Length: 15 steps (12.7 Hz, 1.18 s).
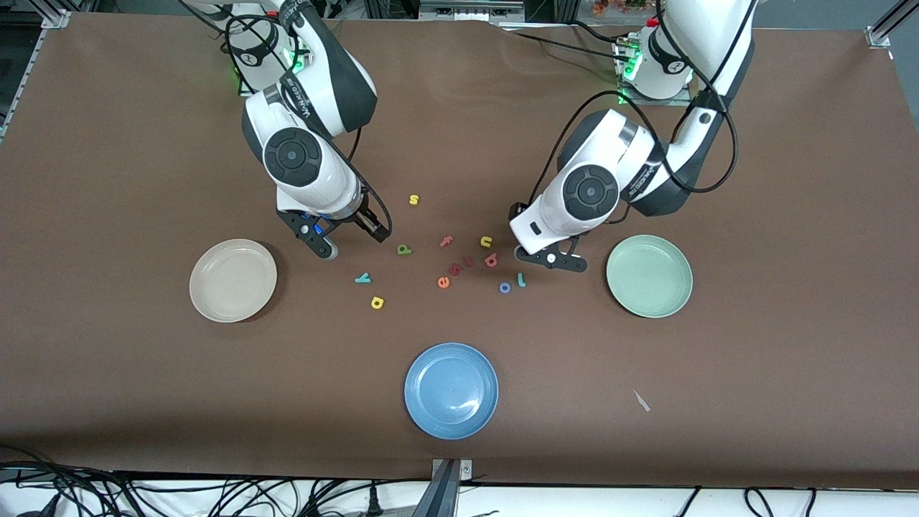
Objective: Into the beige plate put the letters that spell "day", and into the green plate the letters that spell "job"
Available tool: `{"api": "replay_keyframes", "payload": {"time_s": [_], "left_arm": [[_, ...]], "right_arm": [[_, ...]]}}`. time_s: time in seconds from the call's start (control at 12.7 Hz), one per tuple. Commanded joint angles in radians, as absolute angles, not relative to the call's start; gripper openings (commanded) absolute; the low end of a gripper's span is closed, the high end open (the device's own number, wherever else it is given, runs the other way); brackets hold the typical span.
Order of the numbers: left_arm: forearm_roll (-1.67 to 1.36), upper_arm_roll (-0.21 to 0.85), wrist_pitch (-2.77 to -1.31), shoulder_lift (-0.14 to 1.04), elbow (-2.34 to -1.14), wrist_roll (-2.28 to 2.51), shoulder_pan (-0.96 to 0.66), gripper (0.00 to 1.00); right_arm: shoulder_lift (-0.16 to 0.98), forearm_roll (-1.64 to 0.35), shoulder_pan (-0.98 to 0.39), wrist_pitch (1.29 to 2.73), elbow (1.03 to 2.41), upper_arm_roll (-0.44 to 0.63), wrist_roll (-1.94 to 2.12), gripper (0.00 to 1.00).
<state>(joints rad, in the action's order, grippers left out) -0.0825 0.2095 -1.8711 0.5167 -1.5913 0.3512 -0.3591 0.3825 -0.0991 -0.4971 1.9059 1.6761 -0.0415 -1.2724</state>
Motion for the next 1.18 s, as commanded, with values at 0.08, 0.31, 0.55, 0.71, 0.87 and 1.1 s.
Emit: {"api": "replay_keyframes", "payload": {"time_s": [0.08, 0.31, 0.55, 0.71, 0.87, 1.1], "left_arm": [[-0.103, 0.204, -2.004, 0.609, -1.572, 0.402, -0.356, 1.00], [-0.101, 0.204, -2.062, 0.653, -1.578, 0.561, -0.371, 0.92], [-0.101, 0.203, -2.081, 0.704, -1.580, 0.622, -0.373, 0.70], [-0.097, 0.203, -2.117, 0.725, -1.582, 0.666, -0.382, 0.54], [-0.109, 0.204, -2.135, 0.747, -1.575, 0.667, -0.376, 0.46], [-0.109, 0.204, -2.172, 0.764, -1.574, 0.669, -0.371, 0.46]], "right_arm": [[0.411, -0.089, -0.506, 1.931, 1.654, -0.044, -1.406, 1.00], [0.451, -0.090, -0.515, 1.962, 1.652, -0.049, -1.655, 1.00], [0.468, -0.091, -0.526, 2.011, 1.652, -0.049, -1.727, 1.00], [0.482, -0.100, -0.552, 2.071, 1.654, -0.049, -1.810, 1.00], [0.489, -0.103, -0.584, 2.158, 1.683, -0.051, -1.905, 1.00], [0.491, -0.101, -0.607, 2.217, 1.721, -0.049, -1.954, 1.00]]}}
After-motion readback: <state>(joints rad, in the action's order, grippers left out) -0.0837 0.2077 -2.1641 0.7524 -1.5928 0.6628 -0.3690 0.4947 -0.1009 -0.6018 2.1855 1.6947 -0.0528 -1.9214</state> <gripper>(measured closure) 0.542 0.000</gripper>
